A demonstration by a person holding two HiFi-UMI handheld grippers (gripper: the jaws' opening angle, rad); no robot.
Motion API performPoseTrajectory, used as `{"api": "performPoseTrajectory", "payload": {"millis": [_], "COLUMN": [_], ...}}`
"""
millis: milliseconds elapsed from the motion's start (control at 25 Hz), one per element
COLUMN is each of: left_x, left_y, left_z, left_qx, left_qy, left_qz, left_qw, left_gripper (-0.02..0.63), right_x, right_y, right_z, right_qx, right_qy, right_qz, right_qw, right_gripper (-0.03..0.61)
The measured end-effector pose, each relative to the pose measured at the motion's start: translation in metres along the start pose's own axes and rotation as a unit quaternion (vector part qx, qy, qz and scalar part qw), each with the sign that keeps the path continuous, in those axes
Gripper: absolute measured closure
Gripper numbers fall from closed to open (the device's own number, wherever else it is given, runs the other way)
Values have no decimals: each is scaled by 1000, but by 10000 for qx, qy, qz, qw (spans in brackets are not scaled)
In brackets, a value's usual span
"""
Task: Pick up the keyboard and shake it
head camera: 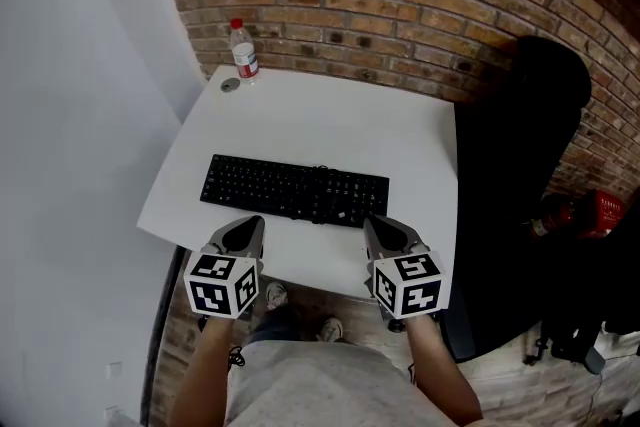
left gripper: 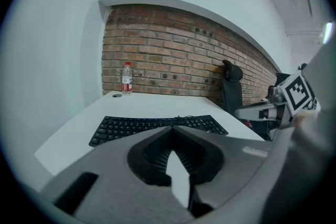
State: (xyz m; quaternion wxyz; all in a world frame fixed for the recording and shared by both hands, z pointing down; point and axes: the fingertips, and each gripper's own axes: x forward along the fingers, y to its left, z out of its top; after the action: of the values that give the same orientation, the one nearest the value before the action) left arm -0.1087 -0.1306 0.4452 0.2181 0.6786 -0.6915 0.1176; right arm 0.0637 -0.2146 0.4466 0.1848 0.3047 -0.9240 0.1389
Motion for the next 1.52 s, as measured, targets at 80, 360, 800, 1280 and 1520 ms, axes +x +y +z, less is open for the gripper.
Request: {"api": "performPoseTrajectory", "payload": {"millis": [80,360,800,1280,1520], "left_x": [5,25,65,92,103], "left_y": [7,38,106,185,202], "left_z": [-1,-3,-6,-11,-14], "left_qx": [-14,0,-25,-126,-348], "left_qy": [7,68,425,838,1058], "left_qz": [15,37,-163,-198,-423], "left_qw": [10000,10000,9990,9962,9929], "left_gripper": [620,615,489,317,197], "right_x": [5,25,63,91,100], "right_y": [-6,-28,-56,-73,-82], "right_z": [-2,-10,-16,-17,-23], "right_qx": [-6,39,308,654,948], "right_qy": [39,193,499,749,885], "right_qz": [-40,-265,-491,-759,-850], "right_qw": [10000,9995,9971,9921,9879], "right_gripper": [566,566,483,368,290]}}
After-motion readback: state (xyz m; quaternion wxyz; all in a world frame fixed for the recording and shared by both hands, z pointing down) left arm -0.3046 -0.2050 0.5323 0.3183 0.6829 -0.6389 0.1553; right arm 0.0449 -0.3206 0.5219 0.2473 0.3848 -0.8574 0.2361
